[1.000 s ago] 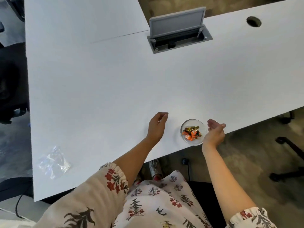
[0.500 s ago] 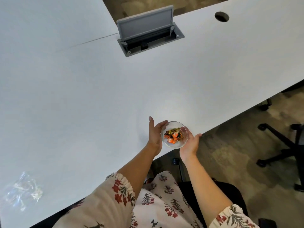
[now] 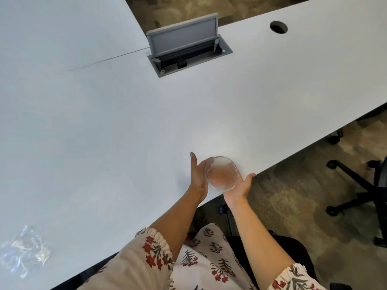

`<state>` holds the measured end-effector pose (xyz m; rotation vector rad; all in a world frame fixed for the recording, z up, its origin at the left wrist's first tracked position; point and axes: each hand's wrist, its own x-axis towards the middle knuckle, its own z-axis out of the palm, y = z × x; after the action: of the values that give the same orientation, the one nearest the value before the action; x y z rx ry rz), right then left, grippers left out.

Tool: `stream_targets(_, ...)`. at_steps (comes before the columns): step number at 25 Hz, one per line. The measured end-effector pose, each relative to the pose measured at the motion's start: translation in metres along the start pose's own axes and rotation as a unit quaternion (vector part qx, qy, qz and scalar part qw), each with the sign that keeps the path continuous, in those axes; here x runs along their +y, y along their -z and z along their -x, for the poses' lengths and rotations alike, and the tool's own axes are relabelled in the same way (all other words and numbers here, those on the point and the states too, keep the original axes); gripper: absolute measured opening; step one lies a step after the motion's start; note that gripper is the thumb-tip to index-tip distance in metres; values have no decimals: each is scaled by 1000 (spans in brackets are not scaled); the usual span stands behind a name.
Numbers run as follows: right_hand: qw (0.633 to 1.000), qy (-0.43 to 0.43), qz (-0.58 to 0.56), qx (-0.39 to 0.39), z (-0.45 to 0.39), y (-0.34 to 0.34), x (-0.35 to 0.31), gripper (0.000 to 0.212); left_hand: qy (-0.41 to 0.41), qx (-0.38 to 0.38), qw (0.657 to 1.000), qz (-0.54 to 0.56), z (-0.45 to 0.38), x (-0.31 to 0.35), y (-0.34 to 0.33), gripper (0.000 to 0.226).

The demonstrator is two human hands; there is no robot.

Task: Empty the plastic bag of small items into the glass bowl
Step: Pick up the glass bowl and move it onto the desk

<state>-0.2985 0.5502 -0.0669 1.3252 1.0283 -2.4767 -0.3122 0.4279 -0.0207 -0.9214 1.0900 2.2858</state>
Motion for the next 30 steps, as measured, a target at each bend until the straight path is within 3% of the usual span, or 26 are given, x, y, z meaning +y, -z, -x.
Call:
stream_targets(7, 1000, -6, 20, -22, 14, -44, 5, 36, -23, 28, 999, 21, 7, 34, 14, 88)
stream_targets(12, 990, -26, 101, -99, 31, -97, 27, 32, -65, 62, 995, 43, 20, 75, 49, 76)
stream_targets(18, 969, -61, 191, -147, 51, -166, 76, 30, -128, 162, 978, 2, 40, 120, 107, 37)
stream_targets(30, 944, -98, 255, -185, 81, -281, 181, 24, -191, 235, 947, 111, 64, 199, 224, 59)
